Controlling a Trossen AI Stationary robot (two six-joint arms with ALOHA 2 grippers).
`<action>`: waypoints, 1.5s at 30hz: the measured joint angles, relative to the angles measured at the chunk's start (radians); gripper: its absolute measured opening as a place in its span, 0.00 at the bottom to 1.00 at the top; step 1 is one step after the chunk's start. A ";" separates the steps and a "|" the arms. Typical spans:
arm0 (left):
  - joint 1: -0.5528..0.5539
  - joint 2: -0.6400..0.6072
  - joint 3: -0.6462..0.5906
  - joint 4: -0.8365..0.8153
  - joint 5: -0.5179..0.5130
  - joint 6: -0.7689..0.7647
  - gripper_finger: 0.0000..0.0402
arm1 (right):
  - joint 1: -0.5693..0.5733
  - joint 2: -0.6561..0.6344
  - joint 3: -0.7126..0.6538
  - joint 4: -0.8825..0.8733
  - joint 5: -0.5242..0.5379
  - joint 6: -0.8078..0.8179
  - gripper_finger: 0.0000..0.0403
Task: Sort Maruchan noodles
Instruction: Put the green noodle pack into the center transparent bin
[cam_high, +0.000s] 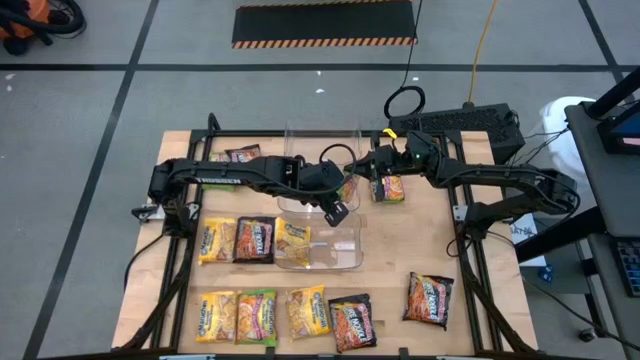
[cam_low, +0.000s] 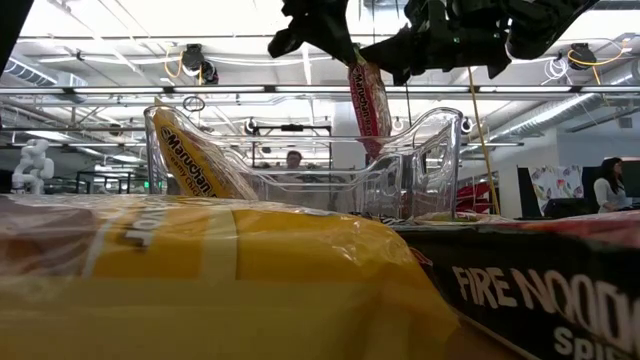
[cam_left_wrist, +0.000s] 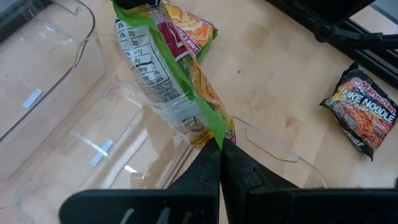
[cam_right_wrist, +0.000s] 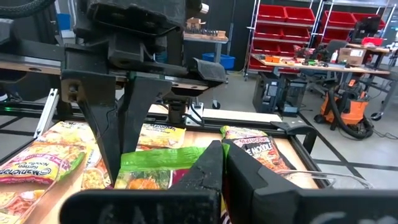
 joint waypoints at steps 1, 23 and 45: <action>0.000 0.000 0.000 0.000 0.000 0.000 0.00 | 0.000 0.000 0.000 0.000 0.000 0.000 0.00; 0.000 0.000 0.000 -0.012 -0.043 -0.005 0.00 | 0.000 0.000 0.000 0.033 -0.002 -0.007 0.03; 0.064 0.000 0.000 -0.263 -0.080 0.049 0.00 | 0.000 0.000 0.000 0.052 -0.002 -0.003 0.03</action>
